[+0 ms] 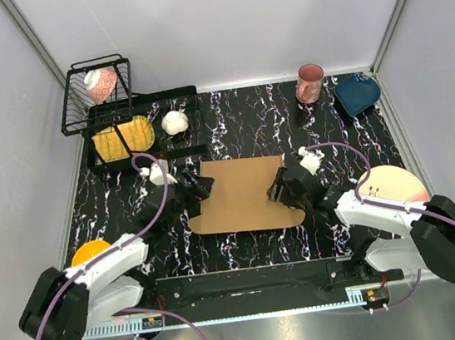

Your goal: Fold the paper box

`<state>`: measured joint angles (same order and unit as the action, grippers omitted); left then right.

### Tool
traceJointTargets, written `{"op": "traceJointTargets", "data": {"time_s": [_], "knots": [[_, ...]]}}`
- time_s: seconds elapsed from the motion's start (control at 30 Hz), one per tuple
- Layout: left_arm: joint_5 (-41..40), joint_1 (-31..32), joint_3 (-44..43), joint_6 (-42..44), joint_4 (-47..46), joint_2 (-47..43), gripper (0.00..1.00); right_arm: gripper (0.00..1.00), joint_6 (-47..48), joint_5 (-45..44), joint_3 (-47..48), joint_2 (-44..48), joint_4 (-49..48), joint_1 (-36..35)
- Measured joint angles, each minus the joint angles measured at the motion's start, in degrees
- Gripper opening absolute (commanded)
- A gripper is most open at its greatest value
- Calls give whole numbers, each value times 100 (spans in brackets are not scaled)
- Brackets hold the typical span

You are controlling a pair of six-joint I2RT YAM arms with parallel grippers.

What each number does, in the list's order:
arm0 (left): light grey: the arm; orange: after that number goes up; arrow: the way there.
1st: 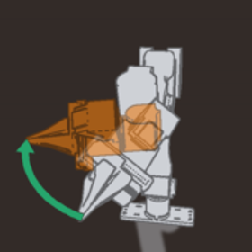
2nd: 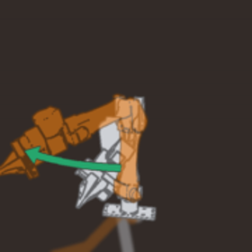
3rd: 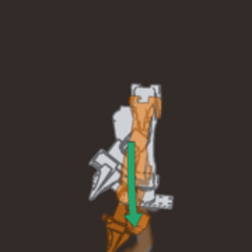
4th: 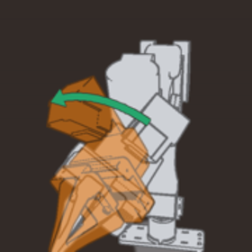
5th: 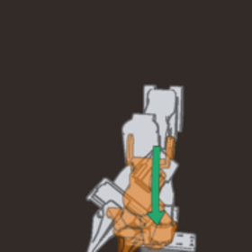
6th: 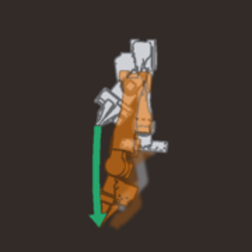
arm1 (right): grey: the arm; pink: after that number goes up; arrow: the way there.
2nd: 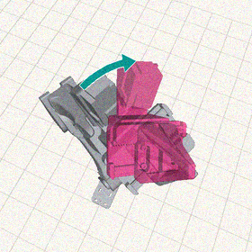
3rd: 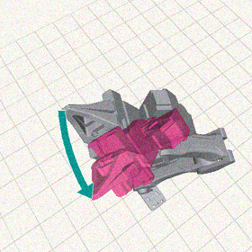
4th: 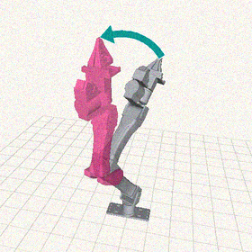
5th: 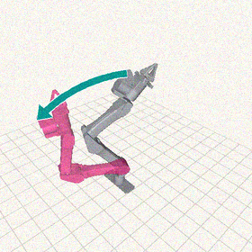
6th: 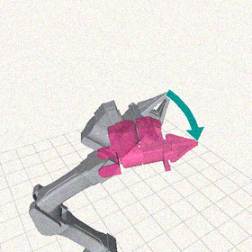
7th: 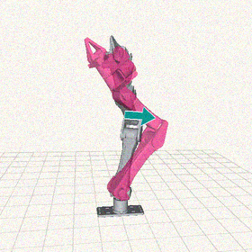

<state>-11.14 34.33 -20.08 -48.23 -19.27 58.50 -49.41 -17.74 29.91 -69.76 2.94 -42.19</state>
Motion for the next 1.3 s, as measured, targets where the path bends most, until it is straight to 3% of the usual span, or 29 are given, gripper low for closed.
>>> {"op": "traceJointTargets", "data": {"time_s": [0.03,0.1,0.3,0.33,0.53,0.73,0.8,0.83,0.87,0.9,0.93,0.97,1.03,1.07,1.17,1.3], "knots": [[210,0,42,-13,-186,179,70,69,0,33,-26,-2,-48,7],[588,0,229,-48,-647,483,61,67,15,83,-76,-2,-146,26],[1220,-37,640,-166,-1751,966,57,66,35,105,-184,26,-317,35],[1272,-39,675,-175,-1840,997,58,66,33,105,-201,39,-341,35],[1357,-17,739,-140,-1703,638,91,76,37,101,-256,262,-184,37],[737,-28,660,144,-181,-1130,96,77,184,-68,-227,1547,944,39],[487,-46,549,245,258,-1639,94,70,223,-160,-190,1878,1215,61],[391,-50,527,273,376,-1792,90,66,243,-214,-188,2044,1344,66],[275,-55,522,280,503,-1961,85,50,254,-256,-188,2179,1462,74],[160,-57,527,275,651,-2081,81,41,256,-284,-195,2326,1587,98],[68,-57,562,245,723,-2162,67,32,269,-321,-212,2430,1668,120],[-15,-59,614,227,767,-2214,59,17,278,-343,-249,2500,1690,140],[-157,-76,791,122,826,-2229,42,6,238,-393,-376,2562,1700,197],[-190,-96,870,61,859,-2166,28,3,214,-409,-444,2557,1700,225],[-214,-175,1036,-50,905,-1816,12,0,190,-396,-603,2334,1683,326],[-96,-365,1051,-153,820,-1261,10,0,201,-273,-660,1902,1497,498]]}}
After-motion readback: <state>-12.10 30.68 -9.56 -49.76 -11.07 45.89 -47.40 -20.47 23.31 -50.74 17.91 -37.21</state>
